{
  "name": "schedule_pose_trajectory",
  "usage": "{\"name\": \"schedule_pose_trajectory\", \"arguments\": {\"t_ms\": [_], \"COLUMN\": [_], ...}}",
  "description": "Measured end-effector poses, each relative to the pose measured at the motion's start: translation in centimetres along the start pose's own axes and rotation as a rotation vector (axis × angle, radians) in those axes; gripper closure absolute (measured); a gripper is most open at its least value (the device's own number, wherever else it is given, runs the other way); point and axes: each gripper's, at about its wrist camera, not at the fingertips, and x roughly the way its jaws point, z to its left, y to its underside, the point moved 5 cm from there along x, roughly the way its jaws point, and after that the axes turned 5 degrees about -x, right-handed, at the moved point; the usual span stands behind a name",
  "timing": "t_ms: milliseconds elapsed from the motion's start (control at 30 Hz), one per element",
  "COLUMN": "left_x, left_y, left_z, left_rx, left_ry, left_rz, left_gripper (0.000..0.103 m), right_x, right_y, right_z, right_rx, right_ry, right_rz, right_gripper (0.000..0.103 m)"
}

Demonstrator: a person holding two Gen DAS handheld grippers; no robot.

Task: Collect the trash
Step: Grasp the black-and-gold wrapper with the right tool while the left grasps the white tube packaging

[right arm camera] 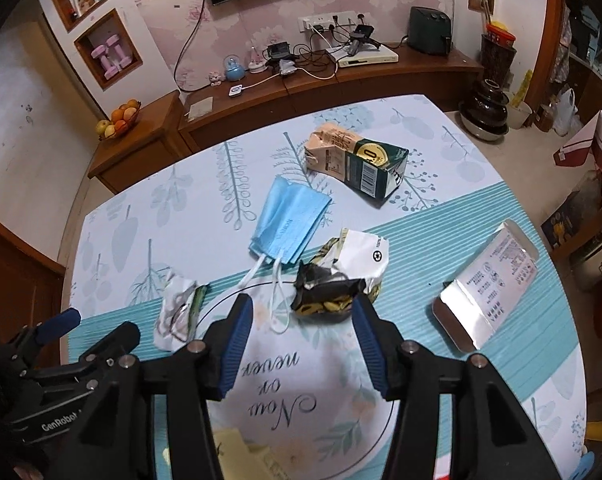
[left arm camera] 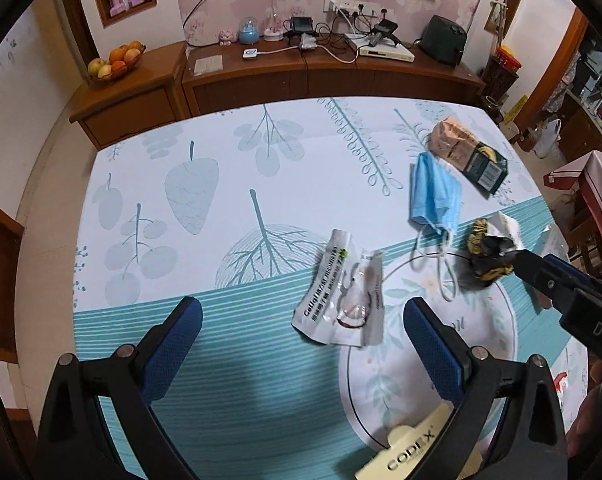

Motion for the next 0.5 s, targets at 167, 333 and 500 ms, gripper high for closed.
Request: {"name": "schedule_pose_trajectory", "arguments": {"t_ms": [167,333,500], "left_x": [1.9,3.5,4.7], "left_y": [-0.3,-0.5,-0.6], "left_z": [0.3,0.0,-0.6], "left_rx": [-0.013,-0.021,-0.023], "left_ry": [0.018,0.031,0.046], "left_rz": [0.033,0.062,0.089], "left_gripper": [0.003,0.004,0.013], "right_x": [2.1,3.7,5.5], "right_y": [-0.4,-0.9,-1.3], "right_z": [-1.2,-2.2,-2.9], "right_rx": [0.035,0.077,0.112], "right_ry": [0.008,0.008,0.004], "right_rz": [0.018,0.028,0.048], "right_gripper": [0.048,0.047,0.045]}}
